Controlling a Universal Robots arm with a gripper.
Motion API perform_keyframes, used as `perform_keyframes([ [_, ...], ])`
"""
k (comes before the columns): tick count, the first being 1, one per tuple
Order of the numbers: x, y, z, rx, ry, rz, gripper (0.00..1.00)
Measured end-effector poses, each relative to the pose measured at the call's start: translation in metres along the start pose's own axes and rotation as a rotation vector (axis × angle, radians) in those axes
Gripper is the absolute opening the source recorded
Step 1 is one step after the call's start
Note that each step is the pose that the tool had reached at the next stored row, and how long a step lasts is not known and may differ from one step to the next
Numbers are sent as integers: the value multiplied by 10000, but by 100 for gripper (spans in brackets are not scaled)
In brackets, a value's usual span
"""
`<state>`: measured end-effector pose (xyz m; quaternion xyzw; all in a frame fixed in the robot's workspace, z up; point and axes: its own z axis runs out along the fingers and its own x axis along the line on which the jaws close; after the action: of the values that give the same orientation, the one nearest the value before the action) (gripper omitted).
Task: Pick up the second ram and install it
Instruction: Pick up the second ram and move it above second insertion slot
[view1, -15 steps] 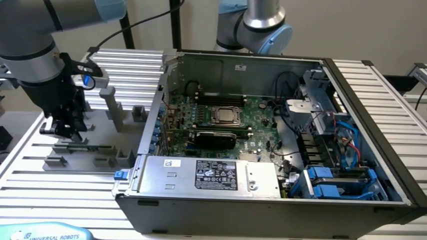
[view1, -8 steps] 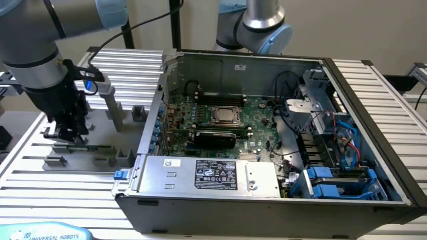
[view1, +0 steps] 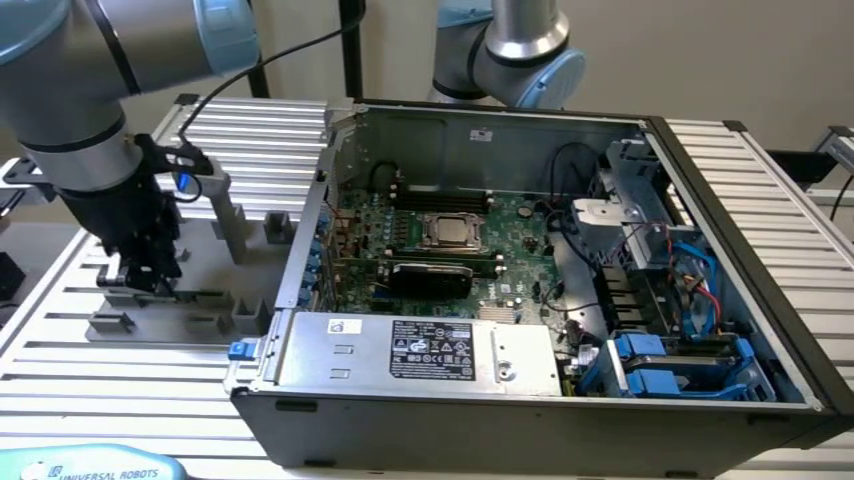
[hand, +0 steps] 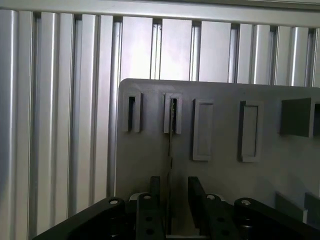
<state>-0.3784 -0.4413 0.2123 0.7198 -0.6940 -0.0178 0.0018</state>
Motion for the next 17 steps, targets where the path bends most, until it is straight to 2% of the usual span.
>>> perform_keyframes([
  [8, 3, -4, 133, -4, 3, -102, 36],
  [17, 4, -20, 146, -5, 4, -111, 36],
])
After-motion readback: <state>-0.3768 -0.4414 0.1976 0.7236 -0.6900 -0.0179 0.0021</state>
